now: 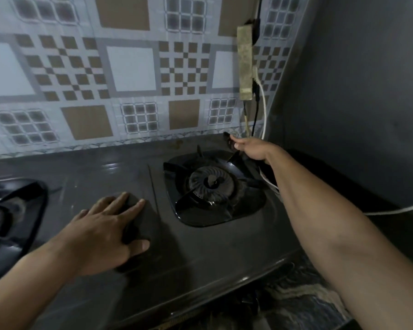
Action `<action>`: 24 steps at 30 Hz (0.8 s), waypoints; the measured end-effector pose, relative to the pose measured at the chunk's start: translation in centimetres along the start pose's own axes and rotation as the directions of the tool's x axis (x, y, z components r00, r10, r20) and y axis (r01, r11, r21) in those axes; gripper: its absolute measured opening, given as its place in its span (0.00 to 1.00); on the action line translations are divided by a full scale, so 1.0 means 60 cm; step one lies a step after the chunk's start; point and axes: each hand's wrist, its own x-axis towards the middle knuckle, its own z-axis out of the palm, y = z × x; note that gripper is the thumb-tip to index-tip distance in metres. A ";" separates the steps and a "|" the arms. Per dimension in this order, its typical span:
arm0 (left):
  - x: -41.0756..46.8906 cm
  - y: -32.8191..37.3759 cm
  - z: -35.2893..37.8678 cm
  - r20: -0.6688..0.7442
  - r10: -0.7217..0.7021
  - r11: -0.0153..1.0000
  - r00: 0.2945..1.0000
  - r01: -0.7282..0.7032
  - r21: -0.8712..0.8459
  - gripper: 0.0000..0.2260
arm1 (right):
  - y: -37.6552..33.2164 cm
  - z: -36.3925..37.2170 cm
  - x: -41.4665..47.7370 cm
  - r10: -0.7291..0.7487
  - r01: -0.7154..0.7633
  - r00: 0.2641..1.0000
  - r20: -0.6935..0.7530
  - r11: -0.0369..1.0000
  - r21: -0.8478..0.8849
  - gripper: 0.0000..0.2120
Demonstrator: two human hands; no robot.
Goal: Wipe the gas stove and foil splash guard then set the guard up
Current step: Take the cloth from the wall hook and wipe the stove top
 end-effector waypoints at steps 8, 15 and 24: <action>0.003 -0.006 0.005 -0.052 0.026 1.000 0.998 -0.026 -0.001 0.42 | -0.094 -0.008 0.068 0.070 -0.046 0.995 0.068 0.949 -0.313 0.26; -0.007 -0.004 0.004 -0.064 0.032 0.999 0.997 -0.031 0.013 0.41 | -0.142 0.022 0.073 0.007 0.041 0.993 0.119 0.918 -0.394 0.26; -0.007 -0.006 0.002 -0.052 0.051 0.999 0.997 -0.052 -0.012 0.41 | -0.277 0.092 0.066 -0.128 0.226 0.962 0.243 0.870 -0.438 0.27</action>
